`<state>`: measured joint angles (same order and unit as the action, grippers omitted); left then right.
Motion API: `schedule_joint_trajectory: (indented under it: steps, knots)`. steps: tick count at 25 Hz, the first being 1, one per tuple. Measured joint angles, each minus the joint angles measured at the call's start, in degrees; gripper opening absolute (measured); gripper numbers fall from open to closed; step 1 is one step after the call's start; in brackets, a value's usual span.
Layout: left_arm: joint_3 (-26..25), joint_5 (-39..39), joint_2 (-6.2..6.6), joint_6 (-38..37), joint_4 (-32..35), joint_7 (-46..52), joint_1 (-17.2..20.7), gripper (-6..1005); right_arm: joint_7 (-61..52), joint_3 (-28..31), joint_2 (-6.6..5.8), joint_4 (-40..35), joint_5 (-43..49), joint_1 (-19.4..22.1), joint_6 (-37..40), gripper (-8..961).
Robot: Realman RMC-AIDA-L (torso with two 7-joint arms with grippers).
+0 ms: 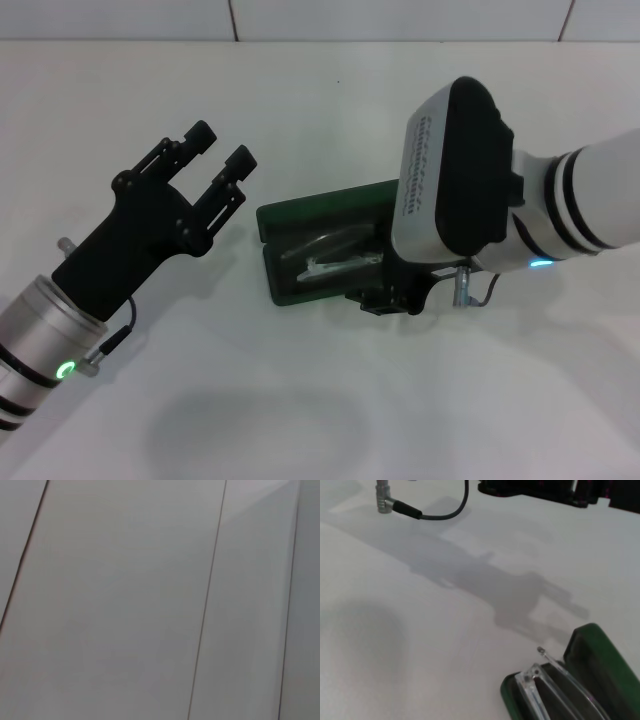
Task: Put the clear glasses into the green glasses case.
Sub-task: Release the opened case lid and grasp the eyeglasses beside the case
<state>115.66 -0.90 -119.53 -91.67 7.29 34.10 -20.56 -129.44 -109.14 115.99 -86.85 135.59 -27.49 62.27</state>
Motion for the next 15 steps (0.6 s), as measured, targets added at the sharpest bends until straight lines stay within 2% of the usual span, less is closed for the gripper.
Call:
schedule_joint_trajectory:
  steps: [9, 15]
  knots:
    - [-0.1, 0.1, 0.0, 0.0, 0.0, 0.0, -0.1, 574, 0.8, 0.1, -0.05, 0.1, -0.4, 0.2, -3.0, 527]
    - [-0.1, 0.3, 0.06, 0.0, -0.1, 0.0, 0.1, 574, 3.9, 4.2, -0.15, -1.9, -4.6, 1.1, 2.4, 527]
